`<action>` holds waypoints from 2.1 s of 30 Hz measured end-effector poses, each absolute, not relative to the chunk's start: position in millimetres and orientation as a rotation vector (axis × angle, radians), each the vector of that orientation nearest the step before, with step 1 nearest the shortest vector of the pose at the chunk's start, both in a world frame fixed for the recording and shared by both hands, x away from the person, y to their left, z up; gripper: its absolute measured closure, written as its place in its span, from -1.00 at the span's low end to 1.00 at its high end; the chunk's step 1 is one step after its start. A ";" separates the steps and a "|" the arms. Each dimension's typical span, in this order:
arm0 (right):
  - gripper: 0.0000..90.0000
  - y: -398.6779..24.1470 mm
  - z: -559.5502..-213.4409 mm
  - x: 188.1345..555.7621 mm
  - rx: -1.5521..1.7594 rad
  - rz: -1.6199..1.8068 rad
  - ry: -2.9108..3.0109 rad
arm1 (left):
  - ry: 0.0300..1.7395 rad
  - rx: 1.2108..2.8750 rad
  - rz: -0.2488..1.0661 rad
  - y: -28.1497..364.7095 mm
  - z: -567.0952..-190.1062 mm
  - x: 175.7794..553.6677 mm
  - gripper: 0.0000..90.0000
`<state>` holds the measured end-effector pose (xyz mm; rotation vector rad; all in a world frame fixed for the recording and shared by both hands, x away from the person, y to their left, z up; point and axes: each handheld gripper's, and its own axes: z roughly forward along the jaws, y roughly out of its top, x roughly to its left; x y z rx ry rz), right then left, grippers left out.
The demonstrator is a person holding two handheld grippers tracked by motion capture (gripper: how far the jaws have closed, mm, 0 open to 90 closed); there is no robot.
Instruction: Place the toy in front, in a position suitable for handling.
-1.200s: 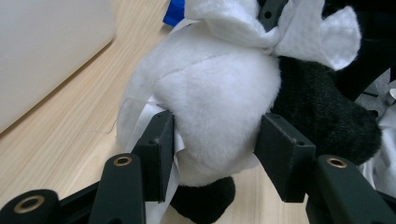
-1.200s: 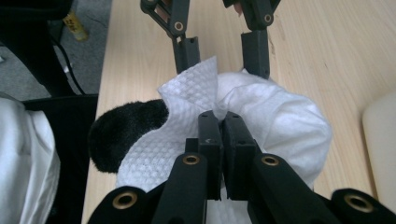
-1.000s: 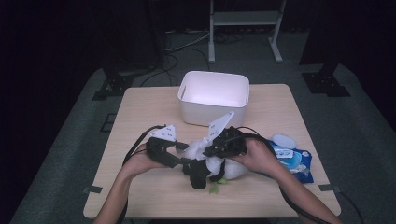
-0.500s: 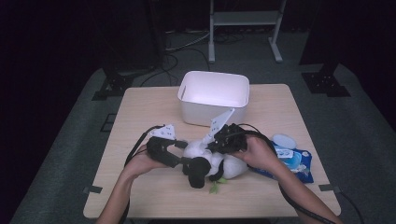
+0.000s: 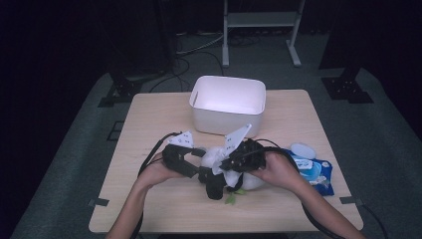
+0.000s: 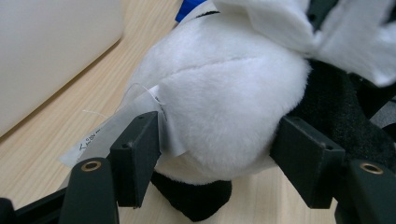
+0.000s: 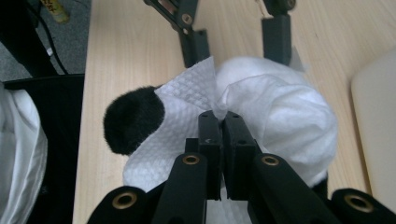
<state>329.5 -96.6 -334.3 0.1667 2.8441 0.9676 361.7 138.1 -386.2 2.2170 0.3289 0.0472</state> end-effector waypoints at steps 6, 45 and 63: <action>0.92 -100.9 -336.9 334.9 0.194 0.971 2.837 | 0.335 2.215 0.049 136.7 -387.3 362.9 -0.29; 0.93 -119.3 -351.1 364.3 0.318 1.000 2.838 | 0.326 2.158 0.077 140.2 -425.4 371.4 -0.62; 0.92 -124.8 -354.5 371.7 0.368 1.104 2.835 | 0.265 2.168 0.113 126.1 -416.5 370.3 0.19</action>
